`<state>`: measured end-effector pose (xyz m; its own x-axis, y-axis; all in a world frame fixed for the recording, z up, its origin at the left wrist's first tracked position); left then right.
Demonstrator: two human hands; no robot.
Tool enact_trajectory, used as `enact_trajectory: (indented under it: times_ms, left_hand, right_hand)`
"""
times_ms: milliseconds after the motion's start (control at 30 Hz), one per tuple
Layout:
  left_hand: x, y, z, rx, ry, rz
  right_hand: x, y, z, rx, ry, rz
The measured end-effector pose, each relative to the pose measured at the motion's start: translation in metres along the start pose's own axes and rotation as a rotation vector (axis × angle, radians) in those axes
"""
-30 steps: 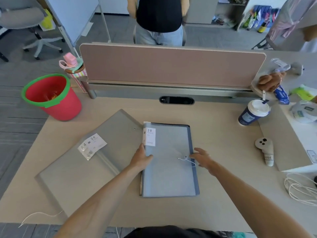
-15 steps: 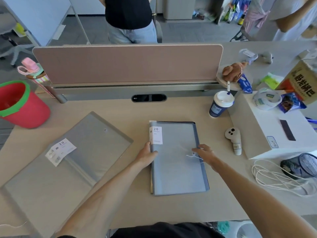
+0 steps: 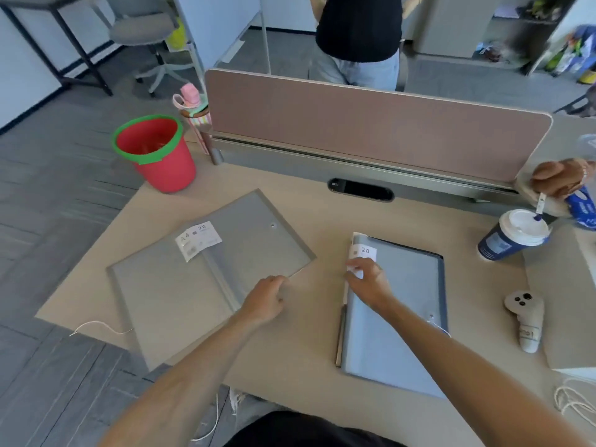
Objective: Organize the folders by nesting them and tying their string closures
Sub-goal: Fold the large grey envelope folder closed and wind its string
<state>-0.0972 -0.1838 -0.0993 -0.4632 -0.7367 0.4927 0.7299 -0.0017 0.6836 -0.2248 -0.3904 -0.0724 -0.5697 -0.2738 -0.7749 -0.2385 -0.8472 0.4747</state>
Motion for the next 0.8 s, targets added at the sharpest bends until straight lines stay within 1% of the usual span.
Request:
enact_trajectory:
  times_ms: [133,233,300,467,533,633,800]
  left_hand:
    - [-0.058,0.008,0.017,0.014,0.039,-0.127]
    - [-0.095,0.012,0.025,0.003,0.103,-0.185]
    - [-0.109,0.020,0.025,-0.003,0.120,-0.188]
    - [-0.118,0.030,0.016,-0.076,0.069,-0.193]
    - [-0.117,0.029,0.011,-0.108,0.065,-0.232]
    - [-0.116,0.029,0.005,-0.112,0.074,-0.251]
    - [-0.106,0.027,0.001,-0.108,-0.059,-0.324]
  right_hand:
    - [-0.014,-0.047,-0.021,-0.122,-0.056,0.014]
    - [-0.027,-0.075,-0.034,-0.170,-0.080,0.082]
    - [-0.032,-0.088,-0.044,-0.181,-0.086,0.071]
    - [-0.039,-0.117,-0.057,-0.259,-0.197,0.004]
    - [-0.041,-0.125,-0.057,-0.279,-0.200,-0.013]
    - [-0.040,-0.131,-0.055,-0.281,-0.196,-0.033]
    - [-0.032,-0.131,-0.051,-0.295,-0.257,-0.064]
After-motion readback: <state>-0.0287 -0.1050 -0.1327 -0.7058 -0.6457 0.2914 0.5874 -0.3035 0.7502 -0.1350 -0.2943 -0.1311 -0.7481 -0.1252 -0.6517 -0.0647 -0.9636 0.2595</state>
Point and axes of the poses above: each hand's wrist, its own z-axis away from the middle knuckle, its own y-axis out of the back of the hand, x = y × z, the point moved 7 cm from there along -z, towards the middle knuckle, and after that the axes turned 12 degrees about -x, right-handed, at the moved point
